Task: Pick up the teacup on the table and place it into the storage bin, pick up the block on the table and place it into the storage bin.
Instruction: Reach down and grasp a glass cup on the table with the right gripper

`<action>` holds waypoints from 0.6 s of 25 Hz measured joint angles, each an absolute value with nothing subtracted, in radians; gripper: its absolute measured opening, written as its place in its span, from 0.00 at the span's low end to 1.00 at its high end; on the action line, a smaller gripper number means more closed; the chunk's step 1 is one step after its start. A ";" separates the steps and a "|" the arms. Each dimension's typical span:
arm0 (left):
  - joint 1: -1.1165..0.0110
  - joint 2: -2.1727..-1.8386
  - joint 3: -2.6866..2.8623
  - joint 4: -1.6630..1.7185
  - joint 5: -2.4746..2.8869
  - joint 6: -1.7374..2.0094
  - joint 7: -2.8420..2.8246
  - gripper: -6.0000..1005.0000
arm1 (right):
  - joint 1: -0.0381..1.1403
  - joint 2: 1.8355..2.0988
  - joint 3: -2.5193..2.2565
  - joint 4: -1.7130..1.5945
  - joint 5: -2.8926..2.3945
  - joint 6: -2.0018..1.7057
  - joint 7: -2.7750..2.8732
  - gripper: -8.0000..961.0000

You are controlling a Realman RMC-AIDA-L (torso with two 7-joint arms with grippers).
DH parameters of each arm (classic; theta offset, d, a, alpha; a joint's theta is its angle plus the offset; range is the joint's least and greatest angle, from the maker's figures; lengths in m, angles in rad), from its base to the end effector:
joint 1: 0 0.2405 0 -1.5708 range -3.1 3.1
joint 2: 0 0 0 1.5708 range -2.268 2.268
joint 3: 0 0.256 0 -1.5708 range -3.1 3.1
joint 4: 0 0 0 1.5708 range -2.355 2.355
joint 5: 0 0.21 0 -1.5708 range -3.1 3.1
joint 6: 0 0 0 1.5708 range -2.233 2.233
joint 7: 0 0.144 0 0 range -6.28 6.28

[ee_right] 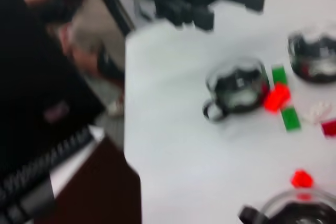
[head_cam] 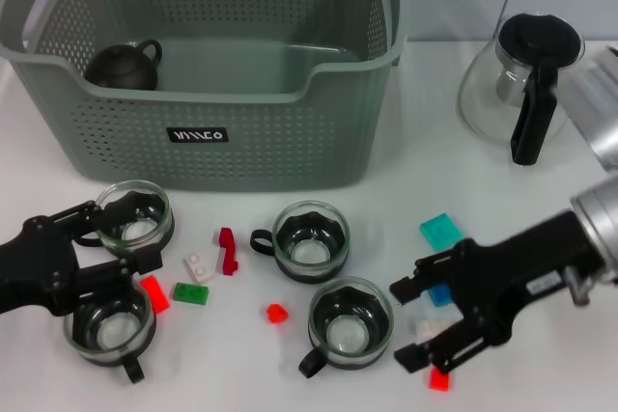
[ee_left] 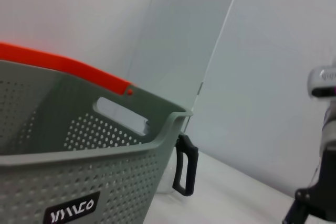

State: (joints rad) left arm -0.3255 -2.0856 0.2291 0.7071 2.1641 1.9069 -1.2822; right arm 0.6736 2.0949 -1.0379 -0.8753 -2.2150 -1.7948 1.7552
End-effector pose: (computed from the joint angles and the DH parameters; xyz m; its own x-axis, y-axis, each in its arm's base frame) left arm -0.3249 0.2370 0.0475 0.6344 0.3694 0.6791 0.6015 -0.7877 -0.1334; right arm 0.1928 0.3179 -0.0245 0.9371 -0.3460 -0.0457 -0.3288 -0.9192 0.2168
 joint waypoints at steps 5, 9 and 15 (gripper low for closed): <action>-0.320 -2.089 0.227 0.702 2.166 1.895 -1.281 0.81 | 0.804 2.099 -1.090 -0.939 -2.387 -1.836 1.900 0.96; -0.317 -2.091 0.227 0.698 2.166 1.881 -1.280 0.81 | 0.902 2.107 -1.157 -0.944 -2.452 -1.861 1.974 0.95; -0.313 -2.093 0.225 0.694 2.166 1.869 -1.280 0.81 | 0.960 2.114 -1.350 -0.959 -2.399 -1.827 1.986 0.95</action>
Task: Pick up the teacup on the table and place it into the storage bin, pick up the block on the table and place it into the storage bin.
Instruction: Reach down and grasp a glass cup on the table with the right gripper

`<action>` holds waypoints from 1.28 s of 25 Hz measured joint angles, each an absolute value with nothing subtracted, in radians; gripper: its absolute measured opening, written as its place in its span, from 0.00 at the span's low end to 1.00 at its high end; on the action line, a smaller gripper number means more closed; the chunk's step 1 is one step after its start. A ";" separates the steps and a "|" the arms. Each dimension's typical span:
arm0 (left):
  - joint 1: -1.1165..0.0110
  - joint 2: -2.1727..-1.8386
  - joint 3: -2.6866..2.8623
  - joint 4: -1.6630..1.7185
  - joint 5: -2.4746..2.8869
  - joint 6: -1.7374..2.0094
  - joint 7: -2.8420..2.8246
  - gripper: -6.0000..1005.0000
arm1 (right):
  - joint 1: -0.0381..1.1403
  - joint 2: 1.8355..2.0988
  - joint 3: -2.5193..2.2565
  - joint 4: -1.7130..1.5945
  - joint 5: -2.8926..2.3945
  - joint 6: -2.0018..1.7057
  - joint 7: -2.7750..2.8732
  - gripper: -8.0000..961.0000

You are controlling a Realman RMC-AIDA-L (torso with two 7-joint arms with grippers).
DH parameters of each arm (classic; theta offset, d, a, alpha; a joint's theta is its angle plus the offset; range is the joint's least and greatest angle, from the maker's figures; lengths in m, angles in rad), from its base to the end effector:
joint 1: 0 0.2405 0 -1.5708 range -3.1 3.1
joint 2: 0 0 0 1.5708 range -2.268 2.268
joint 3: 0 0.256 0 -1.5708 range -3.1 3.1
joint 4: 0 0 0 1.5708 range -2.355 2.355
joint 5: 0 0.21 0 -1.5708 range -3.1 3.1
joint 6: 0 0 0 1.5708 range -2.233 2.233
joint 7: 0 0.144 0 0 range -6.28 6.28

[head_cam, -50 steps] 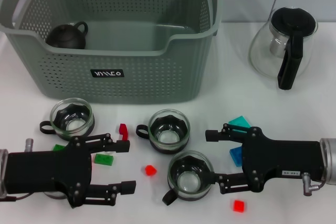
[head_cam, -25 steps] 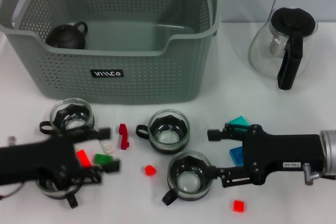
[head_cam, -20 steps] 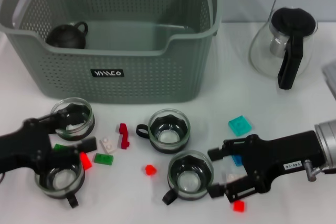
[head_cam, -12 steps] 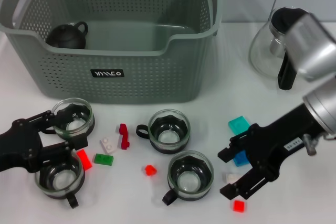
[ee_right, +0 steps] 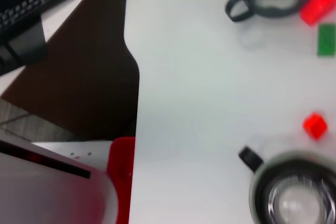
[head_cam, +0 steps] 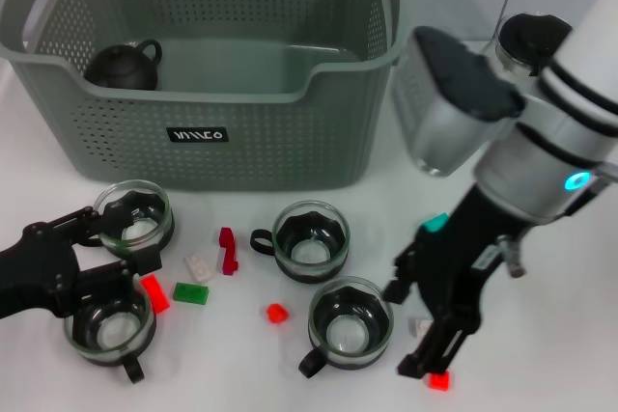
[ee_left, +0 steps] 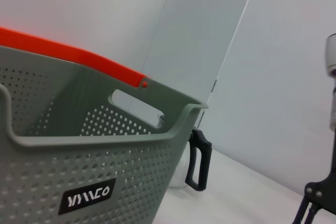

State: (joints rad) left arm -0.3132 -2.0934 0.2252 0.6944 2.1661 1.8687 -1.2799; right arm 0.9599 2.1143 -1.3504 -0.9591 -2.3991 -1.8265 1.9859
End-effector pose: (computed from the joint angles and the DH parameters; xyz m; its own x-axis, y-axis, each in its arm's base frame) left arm -0.3306 0.2351 0.0422 0.6216 0.3881 0.6804 0.6332 -0.7603 -0.1448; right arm 0.1107 0.3354 -0.0500 0.9205 -0.0431 0.3883 -0.1482 -0.9581 0.2451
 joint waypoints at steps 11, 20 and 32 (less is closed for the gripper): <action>-0.319 -2.092 0.224 0.654 2.165 1.822 -1.279 0.81 | 0.945 2.122 -1.660 -1.014 -2.337 -1.647 1.995 0.95; -0.321 -2.091 0.224 0.646 2.165 1.804 -1.279 0.81 | 0.921 2.123 -1.826 -1.014 -2.293 -1.537 2.012 0.95; -0.318 -2.091 0.224 0.646 2.166 1.800 -1.279 0.81 | 0.895 2.121 -1.959 -1.012 -2.317 -1.420 2.060 0.89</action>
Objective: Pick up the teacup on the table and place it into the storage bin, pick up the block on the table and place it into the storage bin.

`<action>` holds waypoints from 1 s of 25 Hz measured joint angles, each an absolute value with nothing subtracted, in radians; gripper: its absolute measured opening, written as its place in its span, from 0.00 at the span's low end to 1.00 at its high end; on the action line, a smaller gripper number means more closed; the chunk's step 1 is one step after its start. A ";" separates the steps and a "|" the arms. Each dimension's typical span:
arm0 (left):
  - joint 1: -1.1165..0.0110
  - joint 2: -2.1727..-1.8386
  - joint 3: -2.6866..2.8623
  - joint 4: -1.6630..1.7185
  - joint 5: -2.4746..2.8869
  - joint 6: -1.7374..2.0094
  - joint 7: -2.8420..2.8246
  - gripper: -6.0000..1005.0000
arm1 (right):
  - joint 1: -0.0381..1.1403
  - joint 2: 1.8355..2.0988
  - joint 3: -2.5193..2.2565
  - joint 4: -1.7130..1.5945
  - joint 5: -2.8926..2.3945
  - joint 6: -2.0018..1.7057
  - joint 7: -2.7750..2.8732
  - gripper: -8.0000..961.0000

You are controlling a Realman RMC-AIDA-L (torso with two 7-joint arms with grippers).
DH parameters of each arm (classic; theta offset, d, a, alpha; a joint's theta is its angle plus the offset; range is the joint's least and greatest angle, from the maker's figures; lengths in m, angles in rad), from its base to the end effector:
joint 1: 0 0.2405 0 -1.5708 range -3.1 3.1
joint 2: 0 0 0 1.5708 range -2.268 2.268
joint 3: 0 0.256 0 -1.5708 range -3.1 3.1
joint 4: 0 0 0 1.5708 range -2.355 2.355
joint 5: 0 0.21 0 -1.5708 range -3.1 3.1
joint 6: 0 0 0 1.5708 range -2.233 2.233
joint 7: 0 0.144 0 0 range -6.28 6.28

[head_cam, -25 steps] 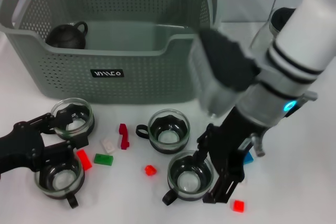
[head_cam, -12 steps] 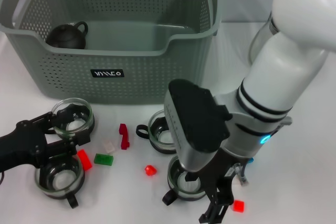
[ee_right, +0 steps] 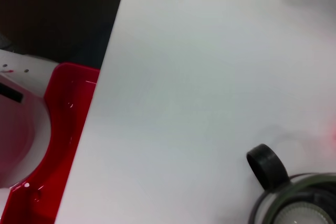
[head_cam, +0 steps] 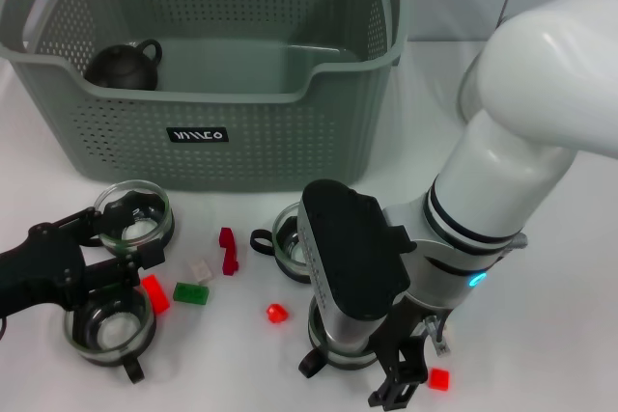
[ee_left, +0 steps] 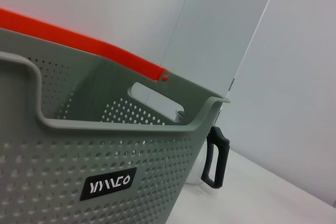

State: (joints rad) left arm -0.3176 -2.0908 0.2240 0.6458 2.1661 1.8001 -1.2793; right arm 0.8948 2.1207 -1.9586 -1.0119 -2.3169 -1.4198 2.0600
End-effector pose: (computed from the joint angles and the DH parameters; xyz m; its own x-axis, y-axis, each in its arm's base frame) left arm -0.3364 0.2400 0.0342 0.6005 0.4139 0.6842 0.6725 -0.7244 -0.1520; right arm 0.1222 0.3040 -0.1296 0.8331 0.2404 0.4982 0.1461 -0.9643 0.2210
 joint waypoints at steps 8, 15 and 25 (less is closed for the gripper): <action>-0.318 -2.092 0.229 0.646 2.166 1.799 -1.279 0.81 | 0.894 2.118 -1.951 -1.013 -2.325 -1.419 2.075 0.72; -0.317 -2.092 0.231 0.646 2.166 1.797 -1.279 0.81 | 0.880 2.115 -1.941 -1.066 -2.327 -1.439 2.083 0.37; -0.318 -2.092 0.229 0.646 2.166 1.792 -1.279 0.81 | 0.861 2.110 -1.832 -1.204 -2.380 -1.601 2.111 0.10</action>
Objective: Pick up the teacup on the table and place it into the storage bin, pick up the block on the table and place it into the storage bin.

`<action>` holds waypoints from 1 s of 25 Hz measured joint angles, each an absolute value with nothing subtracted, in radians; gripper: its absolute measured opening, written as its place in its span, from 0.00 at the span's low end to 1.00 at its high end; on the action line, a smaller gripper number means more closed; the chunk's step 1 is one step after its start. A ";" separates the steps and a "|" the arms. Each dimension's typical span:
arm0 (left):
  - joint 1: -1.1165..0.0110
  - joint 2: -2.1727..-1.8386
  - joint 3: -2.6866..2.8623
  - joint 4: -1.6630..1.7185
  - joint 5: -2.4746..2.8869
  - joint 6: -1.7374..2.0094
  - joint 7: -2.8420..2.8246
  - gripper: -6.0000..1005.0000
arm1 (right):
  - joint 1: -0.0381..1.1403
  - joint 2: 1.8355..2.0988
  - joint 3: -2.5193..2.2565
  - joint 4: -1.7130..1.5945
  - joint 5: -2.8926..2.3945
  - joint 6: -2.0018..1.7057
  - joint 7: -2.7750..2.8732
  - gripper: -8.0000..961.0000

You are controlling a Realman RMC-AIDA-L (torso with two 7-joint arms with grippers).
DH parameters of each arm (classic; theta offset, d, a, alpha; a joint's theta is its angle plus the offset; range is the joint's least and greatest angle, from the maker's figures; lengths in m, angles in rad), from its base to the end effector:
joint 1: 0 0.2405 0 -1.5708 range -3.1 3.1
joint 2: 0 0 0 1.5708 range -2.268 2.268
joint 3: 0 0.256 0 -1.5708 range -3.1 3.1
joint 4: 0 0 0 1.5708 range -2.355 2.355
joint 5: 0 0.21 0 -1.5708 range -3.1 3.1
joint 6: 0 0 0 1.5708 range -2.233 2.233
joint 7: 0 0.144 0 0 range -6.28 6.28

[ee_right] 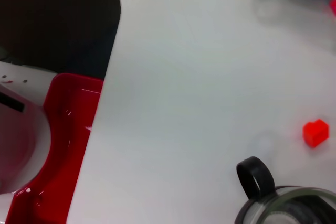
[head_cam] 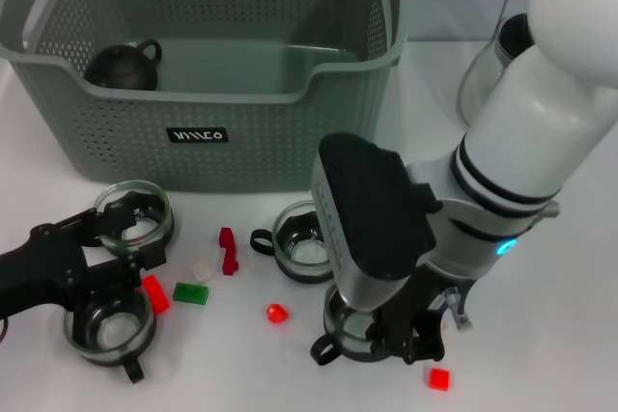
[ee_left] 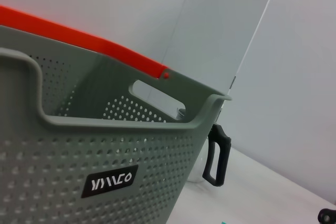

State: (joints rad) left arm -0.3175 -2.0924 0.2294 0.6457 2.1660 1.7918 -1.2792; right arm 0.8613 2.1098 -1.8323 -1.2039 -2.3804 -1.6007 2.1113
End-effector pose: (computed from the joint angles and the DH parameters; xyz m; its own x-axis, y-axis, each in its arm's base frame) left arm -0.3367 0.2405 0.0329 0.6025 0.4169 0.6805 0.6740 -0.7225 -0.1541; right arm 0.0995 0.3057 -0.0953 0.8437 0.2126 0.4928 0.1339 -0.9725 0.1903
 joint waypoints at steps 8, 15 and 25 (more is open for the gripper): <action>-0.319 -2.091 0.227 0.646 2.166 1.784 -1.279 0.81 | 0.871 2.108 -1.746 -1.234 -2.364 -1.694 2.095 0.06; -0.319 -2.091 0.228 0.644 2.166 1.771 -1.279 0.81 | 0.890 2.099 -1.431 -1.297 -2.267 -1.898 2.053 0.06; -0.322 -2.091 0.225 0.644 2.166 1.770 -1.284 0.81 | 0.939 2.098 -1.090 -1.404 -2.161 -1.825 2.102 0.06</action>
State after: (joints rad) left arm -0.3216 -2.0908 0.2253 0.6442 2.1659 1.7700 -1.2841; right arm 0.9387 2.0980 -1.0897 -1.4038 -2.1613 -1.8249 2.1018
